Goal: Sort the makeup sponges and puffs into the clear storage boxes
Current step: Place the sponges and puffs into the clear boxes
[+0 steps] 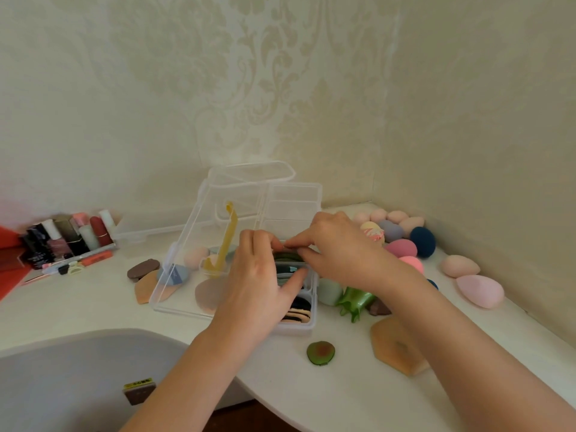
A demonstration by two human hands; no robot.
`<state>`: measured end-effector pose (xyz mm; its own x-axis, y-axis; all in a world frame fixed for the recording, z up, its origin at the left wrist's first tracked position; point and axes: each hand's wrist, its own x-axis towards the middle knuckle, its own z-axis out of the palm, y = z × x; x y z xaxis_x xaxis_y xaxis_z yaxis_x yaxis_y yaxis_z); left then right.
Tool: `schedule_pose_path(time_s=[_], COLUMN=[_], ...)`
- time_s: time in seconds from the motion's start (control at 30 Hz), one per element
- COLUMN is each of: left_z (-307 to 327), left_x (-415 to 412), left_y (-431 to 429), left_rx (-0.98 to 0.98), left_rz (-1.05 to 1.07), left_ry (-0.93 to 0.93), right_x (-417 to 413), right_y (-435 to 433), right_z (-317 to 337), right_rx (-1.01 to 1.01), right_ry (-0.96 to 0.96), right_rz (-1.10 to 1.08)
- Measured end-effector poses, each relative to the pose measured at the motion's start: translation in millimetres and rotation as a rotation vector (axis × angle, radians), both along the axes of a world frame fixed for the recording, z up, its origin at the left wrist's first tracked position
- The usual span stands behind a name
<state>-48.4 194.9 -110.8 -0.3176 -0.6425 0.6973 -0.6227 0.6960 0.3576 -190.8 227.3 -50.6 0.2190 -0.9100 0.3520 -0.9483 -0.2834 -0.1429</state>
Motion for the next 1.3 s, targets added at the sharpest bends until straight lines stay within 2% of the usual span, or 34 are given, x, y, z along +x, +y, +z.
schedule_pose_path(time_s=[0.1,0.3,0.4,0.47,0.67,0.73,0.8,0.9,0.97,1.3], left_z=[-0.7,0.0,0.4,1.0,2.0,2.0,1.5,0.6,0.6,0.1], left_x=[0.9,0.8,1.1,1.0,0.0,0.2,0.1,-0.7,-1.3,-1.9], left_y=[0.4,-1.1,-1.0,0.0,1.8,0.5,-1.3,-3.4,-4.4,-4.3], left_rx=[0.021,0.013,0.048,0.058,0.003,-0.027,-0.034,-0.042,-0.047,-0.064], left_rz=[-0.008,-0.022,-0.018,-0.007,0.065,0.075,0.077,0.074,0.071,0.065], left_ry=[0.007,-0.025,-0.058,-0.100,-0.204,-0.253,-0.274,-0.272,-0.276,-0.261], right_x=[-5.6,8.7,12.6,8.8,-14.6,-35.3,-64.7,-96.7,-99.6,-62.3], right_y=[5.6,-20.6,-24.4,-23.8,8.5,18.5,25.7,33.1,31.4,15.6], right_z=[9.1,-1.4,-6.5,-6.4,14.1,24.5,28.5,18.4,12.6,-11.0], right_rx=[0.070,0.046,0.027,0.021,-0.012,0.042,0.230,0.594,0.713,0.707], right_ry=[-0.112,0.347,0.420,0.325,-0.360,-0.430,-0.331,-0.061,0.038,0.215], right_rz=[-0.003,-0.078,-0.065,-0.023,0.038,-0.024,-0.179,-0.393,-0.460,-0.510])
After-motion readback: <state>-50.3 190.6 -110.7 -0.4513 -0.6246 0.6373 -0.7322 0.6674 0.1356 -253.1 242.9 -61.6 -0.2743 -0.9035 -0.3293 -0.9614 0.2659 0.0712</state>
